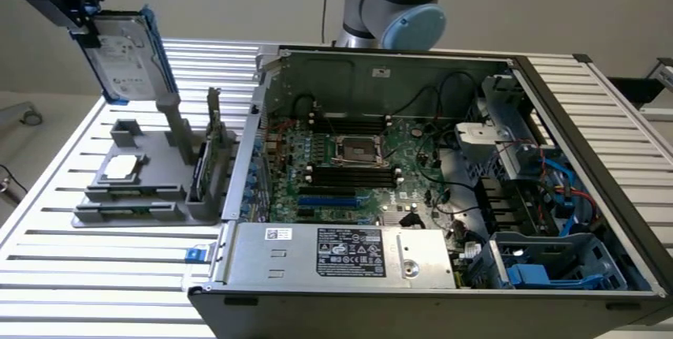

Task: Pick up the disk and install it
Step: 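Pick up the disk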

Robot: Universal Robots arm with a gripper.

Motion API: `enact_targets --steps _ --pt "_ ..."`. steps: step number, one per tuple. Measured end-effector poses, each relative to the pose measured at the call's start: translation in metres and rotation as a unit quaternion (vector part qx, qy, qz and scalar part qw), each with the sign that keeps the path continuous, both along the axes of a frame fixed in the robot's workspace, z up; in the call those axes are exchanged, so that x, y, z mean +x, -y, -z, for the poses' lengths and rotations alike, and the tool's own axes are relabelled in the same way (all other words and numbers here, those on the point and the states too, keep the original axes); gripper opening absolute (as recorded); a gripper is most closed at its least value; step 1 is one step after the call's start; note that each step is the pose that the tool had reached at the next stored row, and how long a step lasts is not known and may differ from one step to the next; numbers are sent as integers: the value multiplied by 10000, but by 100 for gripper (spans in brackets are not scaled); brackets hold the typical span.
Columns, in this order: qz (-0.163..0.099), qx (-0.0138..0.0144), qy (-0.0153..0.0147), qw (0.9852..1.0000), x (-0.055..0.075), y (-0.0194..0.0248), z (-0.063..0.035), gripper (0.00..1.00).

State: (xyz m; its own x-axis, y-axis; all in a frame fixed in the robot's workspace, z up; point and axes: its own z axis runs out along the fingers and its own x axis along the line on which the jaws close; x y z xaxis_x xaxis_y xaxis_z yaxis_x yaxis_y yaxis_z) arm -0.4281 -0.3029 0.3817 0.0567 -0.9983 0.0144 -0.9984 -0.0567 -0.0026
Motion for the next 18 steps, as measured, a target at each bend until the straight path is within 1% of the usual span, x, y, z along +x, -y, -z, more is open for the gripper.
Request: enact_targets --steps 6,8,12,15,18 --pt "0 1 -2 10000 242 0 -272 33" --pt "0 5 -8 10000 334 2 -364 33" --pt "0 6 -31 10000 516 8 -538 33" --pt "0 6 -49 10000 651 13 -621 33" --pt "0 6 -78 10000 787 17 -661 33"
